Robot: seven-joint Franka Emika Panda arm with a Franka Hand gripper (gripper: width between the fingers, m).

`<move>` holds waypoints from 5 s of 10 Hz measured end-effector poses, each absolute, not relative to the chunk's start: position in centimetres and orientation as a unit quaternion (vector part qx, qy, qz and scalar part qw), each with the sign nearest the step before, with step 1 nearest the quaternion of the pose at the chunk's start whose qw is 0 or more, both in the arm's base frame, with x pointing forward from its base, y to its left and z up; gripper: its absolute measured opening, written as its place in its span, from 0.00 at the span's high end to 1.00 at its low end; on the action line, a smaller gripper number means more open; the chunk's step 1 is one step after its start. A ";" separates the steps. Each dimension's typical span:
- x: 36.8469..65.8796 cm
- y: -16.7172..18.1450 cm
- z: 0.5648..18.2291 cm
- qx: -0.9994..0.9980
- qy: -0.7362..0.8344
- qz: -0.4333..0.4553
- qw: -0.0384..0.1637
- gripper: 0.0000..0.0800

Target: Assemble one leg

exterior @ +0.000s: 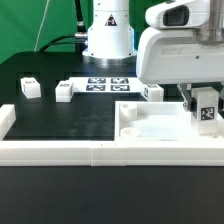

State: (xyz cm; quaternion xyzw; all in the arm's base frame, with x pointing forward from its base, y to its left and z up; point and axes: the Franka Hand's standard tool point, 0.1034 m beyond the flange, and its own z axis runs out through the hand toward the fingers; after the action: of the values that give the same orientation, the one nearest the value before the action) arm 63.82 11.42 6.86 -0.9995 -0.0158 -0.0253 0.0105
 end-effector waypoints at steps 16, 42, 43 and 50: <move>63.4 12.2 6.3 -0.729 0.683 -0.002 0.055 0.64; 64.1 11.5 7.0 -0.966 0.253 -0.037 0.028 0.64; 64.1 11.5 7.0 -0.954 0.296 -0.036 0.029 0.64; 63.6 11.5 6.9 -0.757 0.653 -0.019 0.031 0.63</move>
Offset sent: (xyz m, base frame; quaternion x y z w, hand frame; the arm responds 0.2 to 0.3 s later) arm -0.0133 -0.0047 -0.0088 0.0107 0.0092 0.3467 0.9379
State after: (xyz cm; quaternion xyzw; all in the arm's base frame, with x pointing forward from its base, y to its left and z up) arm 63.63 11.47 6.91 -0.7566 0.6528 -0.0186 0.0315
